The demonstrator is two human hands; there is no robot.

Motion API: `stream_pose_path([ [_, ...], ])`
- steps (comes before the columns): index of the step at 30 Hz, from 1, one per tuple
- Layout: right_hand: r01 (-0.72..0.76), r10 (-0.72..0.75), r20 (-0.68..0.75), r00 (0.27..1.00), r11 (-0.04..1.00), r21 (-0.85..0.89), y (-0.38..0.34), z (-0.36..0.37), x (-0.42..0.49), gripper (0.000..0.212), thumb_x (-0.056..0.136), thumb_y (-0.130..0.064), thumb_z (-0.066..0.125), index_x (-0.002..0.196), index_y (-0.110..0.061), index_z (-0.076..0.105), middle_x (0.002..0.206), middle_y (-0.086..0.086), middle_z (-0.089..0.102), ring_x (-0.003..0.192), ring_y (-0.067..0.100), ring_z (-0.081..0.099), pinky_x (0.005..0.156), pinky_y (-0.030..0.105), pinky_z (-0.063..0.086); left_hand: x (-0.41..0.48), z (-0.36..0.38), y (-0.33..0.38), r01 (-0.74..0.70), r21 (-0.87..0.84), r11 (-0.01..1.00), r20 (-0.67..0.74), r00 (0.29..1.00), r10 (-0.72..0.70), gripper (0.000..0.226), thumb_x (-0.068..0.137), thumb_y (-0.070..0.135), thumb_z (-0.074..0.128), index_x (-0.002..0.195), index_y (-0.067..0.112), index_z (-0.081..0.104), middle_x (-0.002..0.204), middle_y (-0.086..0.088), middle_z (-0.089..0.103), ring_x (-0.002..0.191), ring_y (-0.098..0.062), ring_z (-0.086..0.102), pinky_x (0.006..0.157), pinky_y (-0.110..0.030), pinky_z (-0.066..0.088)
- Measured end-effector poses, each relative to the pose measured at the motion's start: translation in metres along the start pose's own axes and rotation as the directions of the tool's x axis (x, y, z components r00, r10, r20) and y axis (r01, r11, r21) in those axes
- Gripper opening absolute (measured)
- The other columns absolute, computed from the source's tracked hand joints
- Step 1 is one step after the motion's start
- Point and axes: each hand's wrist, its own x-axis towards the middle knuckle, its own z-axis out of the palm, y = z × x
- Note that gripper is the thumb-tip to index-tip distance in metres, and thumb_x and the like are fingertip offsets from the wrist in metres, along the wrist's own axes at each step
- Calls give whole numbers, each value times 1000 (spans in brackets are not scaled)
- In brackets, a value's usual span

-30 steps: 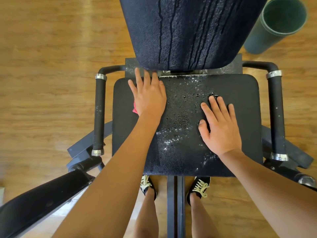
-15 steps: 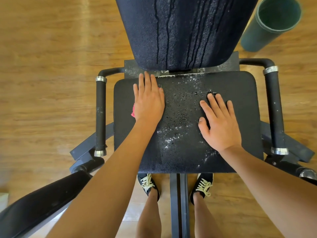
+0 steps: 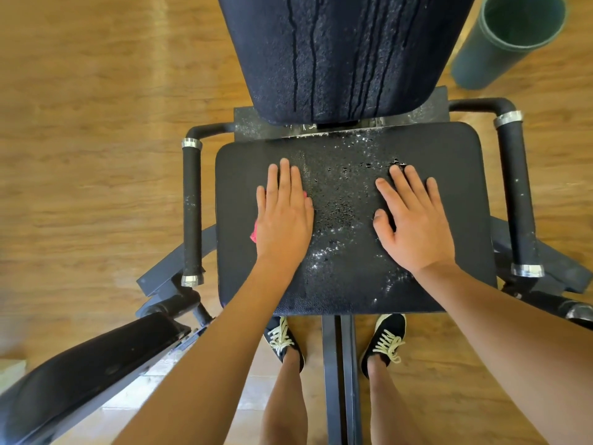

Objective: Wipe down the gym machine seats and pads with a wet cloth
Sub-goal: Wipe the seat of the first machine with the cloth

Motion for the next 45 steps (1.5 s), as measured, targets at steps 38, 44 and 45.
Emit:
stream_pose_path([
  [38, -11, 11, 42, 999, 1000, -7, 1, -1, 2, 51, 104, -32, 38, 150, -13, 48, 163, 15, 37, 156, 34, 24, 126, 58, 18, 20, -7, 3, 23, -47, 999, 29, 999, -22, 56, 110, 29, 24, 161, 6, 17, 171, -9, 7, 157, -27, 5, 125, -50, 16],
  [44, -13, 13, 57, 998, 1000, -3, 1, -3, 2, 52, 104, -33, 36, 151, -13, 48, 164, 14, 36, 156, 33, 23, 127, 57, 16, -14, -1, 5, -8, -9, 1000, 21, 1000, 9, 56, 109, 27, 29, 159, 3, 21, 169, -14, 14, 156, -31, 12, 123, -51, 21],
  [45, -14, 14, 60, 998, 1000, -1, 1, -3, 2, 52, 104, -33, 35, 151, -14, 47, 164, 14, 36, 156, 32, 22, 127, 57, 15, -25, 1, 6, 2, -8, 1000, 27, 1000, -1, 56, 109, 28, 29, 159, 3, 20, 169, -14, 14, 156, -31, 12, 123, -51, 22],
])
